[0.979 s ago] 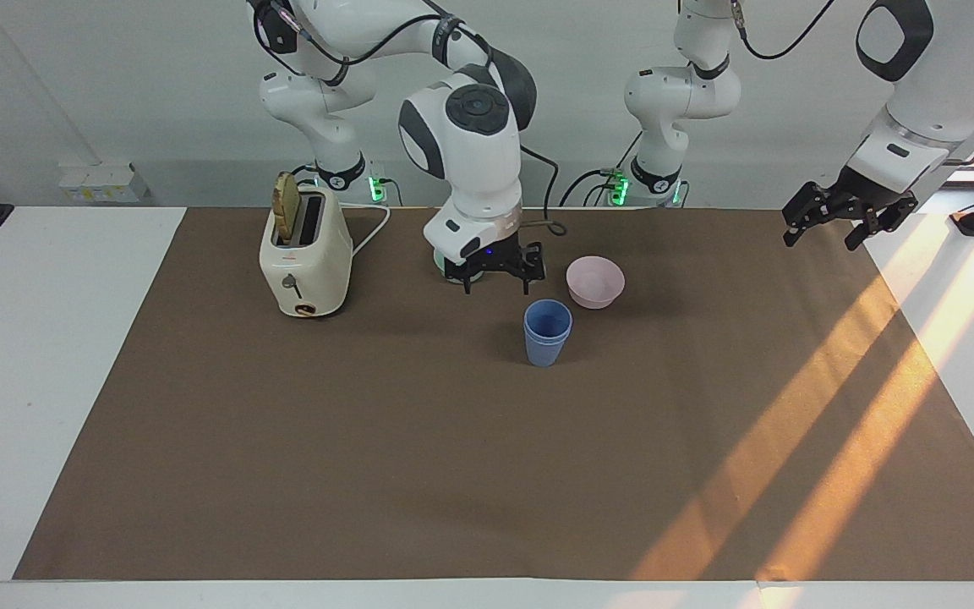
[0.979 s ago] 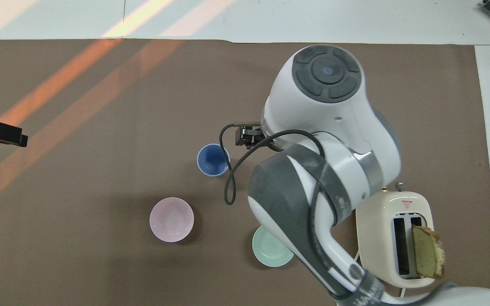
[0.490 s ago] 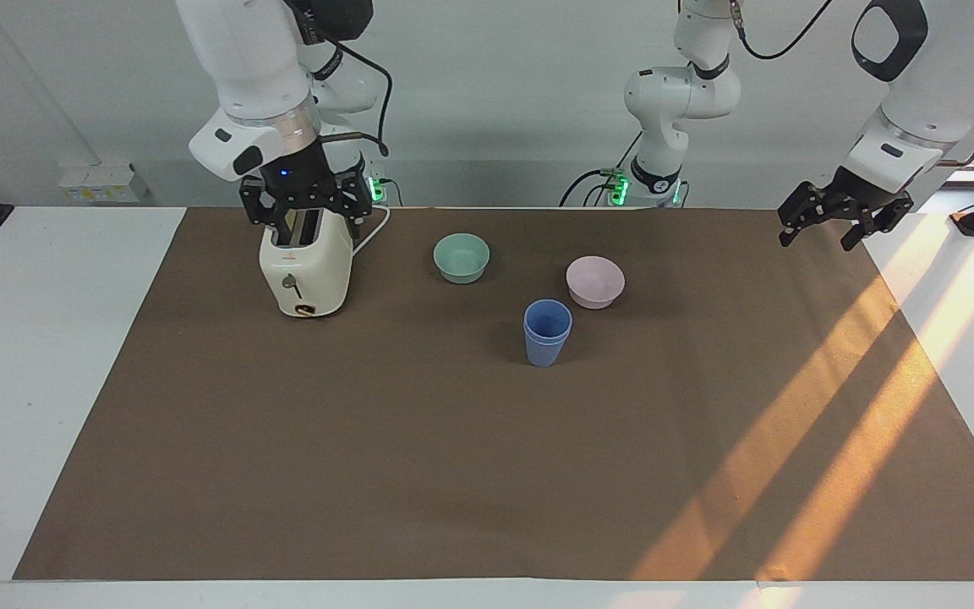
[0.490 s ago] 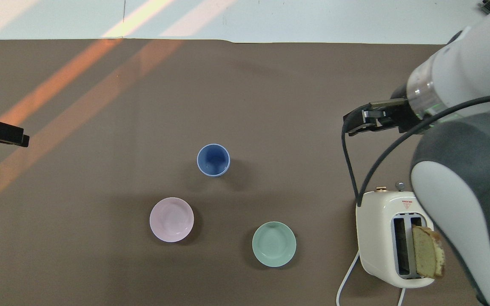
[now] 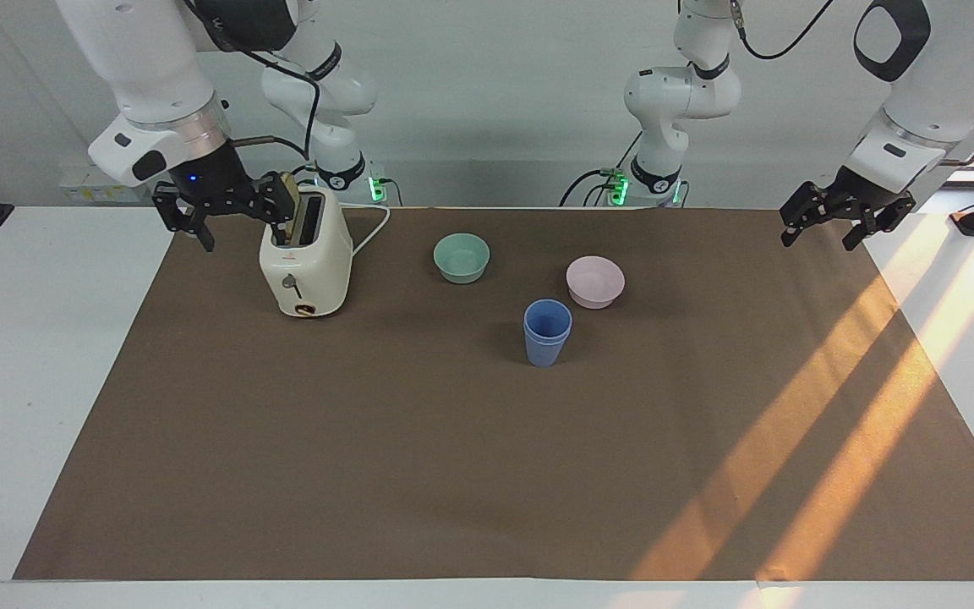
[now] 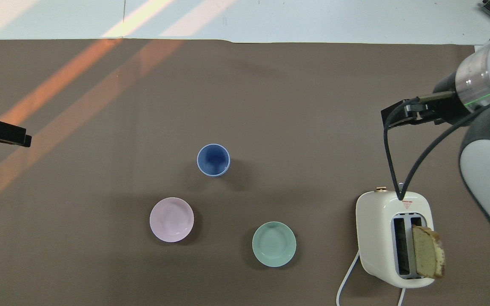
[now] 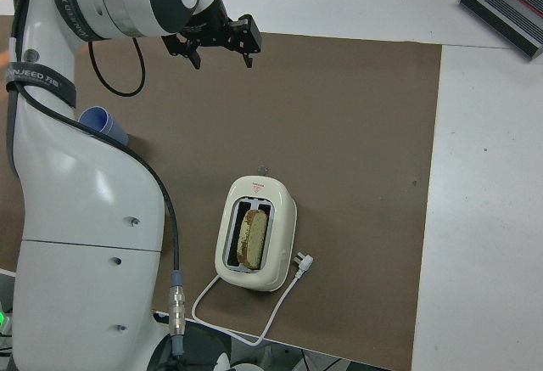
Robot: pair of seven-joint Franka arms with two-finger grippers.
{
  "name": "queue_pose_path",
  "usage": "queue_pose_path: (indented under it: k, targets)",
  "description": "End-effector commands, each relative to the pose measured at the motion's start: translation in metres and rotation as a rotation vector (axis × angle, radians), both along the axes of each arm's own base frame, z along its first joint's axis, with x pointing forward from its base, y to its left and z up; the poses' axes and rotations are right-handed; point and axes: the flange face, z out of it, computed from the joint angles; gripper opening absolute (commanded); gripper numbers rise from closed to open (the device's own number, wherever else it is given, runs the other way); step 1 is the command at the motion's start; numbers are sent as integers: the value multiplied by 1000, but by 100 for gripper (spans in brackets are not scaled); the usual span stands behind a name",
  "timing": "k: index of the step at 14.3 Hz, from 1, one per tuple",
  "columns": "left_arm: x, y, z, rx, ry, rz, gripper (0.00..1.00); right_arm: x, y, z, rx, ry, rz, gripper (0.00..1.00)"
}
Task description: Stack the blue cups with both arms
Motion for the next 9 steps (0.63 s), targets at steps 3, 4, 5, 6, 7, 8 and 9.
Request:
queue_pose_path:
  k: [3, 4, 5, 6, 7, 8, 9]
  targets:
    - [1, 0, 3, -9, 11, 3, 100, -12, -11, -19, -19, 32, 3, 100]
    - [1, 0, 3, -11, 12, 3, 100, -12, -11, -18, -19, 30, 3, 100]
    - [1, 1, 3, -11, 12, 3, 100, -11, -11, -19, -19, 30, 3, 100]
    - [1, 0, 3, -15, 12, 1, 100, -11, -11, -18, -19, 29, 3, 100]
    - [1, 0, 3, -15, 12, 1, 100, -11, -11, -18, -17, 27, 3, 100]
    - [1, 0, 3, -15, 12, 1, 100, -11, -11, -17, -17, 26, 3, 100]
    - [1, 0, 3, -15, 12, 1, 100, -11, -11, -17, -17, 26, 3, 100]
